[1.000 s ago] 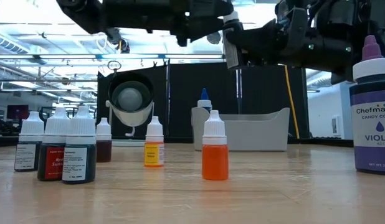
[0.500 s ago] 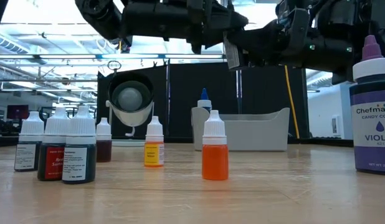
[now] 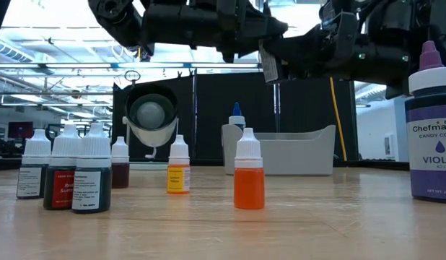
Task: Pick & Place food coloring
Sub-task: Put the black food coloring bottle into the gray bin
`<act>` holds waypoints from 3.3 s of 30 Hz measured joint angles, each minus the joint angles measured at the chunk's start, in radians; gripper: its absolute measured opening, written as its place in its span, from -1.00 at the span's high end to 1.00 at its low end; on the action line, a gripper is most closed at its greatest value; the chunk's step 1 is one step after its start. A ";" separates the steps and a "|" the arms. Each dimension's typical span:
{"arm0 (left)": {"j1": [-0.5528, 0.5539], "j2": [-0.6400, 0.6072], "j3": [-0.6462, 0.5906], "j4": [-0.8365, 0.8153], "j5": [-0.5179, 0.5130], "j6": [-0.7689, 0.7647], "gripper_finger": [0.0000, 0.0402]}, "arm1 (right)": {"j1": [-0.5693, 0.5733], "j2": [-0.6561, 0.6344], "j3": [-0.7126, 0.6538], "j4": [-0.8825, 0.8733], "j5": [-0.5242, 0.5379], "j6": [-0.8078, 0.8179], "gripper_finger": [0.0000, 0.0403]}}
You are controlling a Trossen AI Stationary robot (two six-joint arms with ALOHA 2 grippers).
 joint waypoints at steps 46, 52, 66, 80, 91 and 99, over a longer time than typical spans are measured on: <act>0.022 -0.003 0.000 0.007 0.099 -0.001 0.30 | -0.006 0.001 -0.004 -0.002 0.007 0.010 0.42; 0.041 -0.003 0.000 0.004 0.102 -0.018 0.30 | -0.006 0.001 -0.004 -0.006 0.012 0.025 0.41; 0.088 -0.001 -0.001 -0.020 0.088 -0.040 0.30 | -0.024 -0.006 -0.033 -0.032 0.092 0.037 -0.17; 0.106 0.094 0.000 0.060 0.071 -0.044 0.30 | -0.032 -0.201 -0.217 -0.026 0.144 0.066 -0.32; 0.107 0.198 -0.001 0.113 -0.019 -0.033 0.30 | -0.032 -0.312 -0.291 -0.034 0.141 0.079 -0.28; 0.107 0.255 0.000 0.168 -0.027 -0.049 0.30 | -0.032 -0.312 -0.291 -0.032 0.137 0.079 -0.28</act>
